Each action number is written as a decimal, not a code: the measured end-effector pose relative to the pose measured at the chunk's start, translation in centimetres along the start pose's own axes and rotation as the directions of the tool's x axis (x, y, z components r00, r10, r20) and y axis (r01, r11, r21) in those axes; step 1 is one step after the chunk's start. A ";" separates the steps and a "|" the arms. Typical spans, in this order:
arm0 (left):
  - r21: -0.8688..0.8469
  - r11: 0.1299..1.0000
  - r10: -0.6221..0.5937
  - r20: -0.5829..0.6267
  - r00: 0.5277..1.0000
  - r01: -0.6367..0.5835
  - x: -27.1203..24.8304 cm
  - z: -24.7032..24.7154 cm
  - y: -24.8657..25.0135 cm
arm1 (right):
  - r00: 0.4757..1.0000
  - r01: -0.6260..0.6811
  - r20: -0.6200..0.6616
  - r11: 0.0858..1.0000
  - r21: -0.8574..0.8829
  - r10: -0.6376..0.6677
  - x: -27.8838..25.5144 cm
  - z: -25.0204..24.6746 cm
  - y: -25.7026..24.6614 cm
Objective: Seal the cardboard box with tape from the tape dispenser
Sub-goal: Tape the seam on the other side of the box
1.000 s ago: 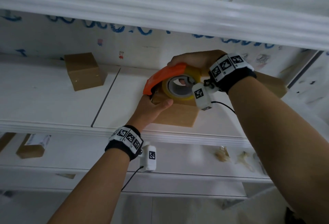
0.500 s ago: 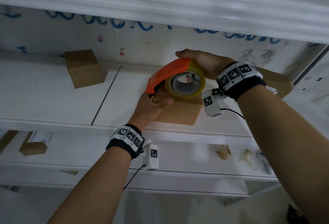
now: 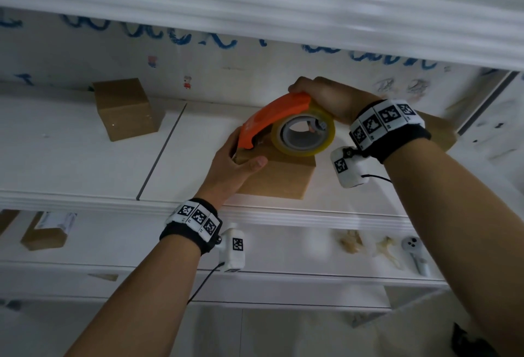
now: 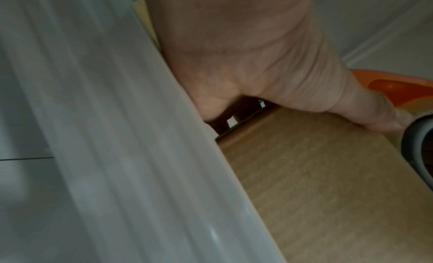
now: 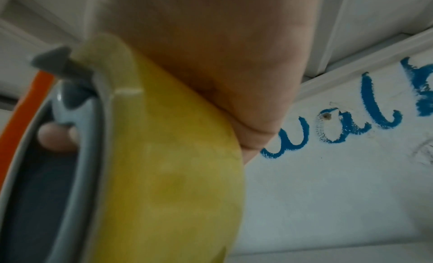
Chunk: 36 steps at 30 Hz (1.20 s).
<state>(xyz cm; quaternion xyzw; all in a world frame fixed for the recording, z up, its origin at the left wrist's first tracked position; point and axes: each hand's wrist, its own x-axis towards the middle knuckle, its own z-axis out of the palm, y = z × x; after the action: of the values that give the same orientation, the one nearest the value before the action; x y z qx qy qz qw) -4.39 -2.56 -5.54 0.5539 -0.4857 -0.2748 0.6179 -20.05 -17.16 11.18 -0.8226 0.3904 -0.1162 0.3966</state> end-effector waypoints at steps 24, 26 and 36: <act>-0.063 0.992 -0.110 0.034 0.993 0.112 0.4 -0.2 -0.5 | 0.988 -0.044 -0.147 0.997 0.063 0.053 -2.0 -0.4 1.4; -0.069 0.983 -0.165 0.081 0.983 0.171 0.7 -0.8 -0.1 | 0.988 -0.045 -0.145 0.999 0.015 0.047 -2.0 -0.2 0.9; 0.375 0.924 -0.127 0.112 0.986 0.076 1.6 -0.8 4.4 | 0.996 0.010 -0.090 0.997 -0.070 -0.017 -1.9 0.2 0.2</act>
<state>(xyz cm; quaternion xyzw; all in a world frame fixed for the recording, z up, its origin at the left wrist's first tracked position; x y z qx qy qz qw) -3.98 -2.61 -0.81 0.6651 -0.5396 -0.2466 0.4535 -21.30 -15.68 11.13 -0.8325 0.4062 -0.1424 0.3489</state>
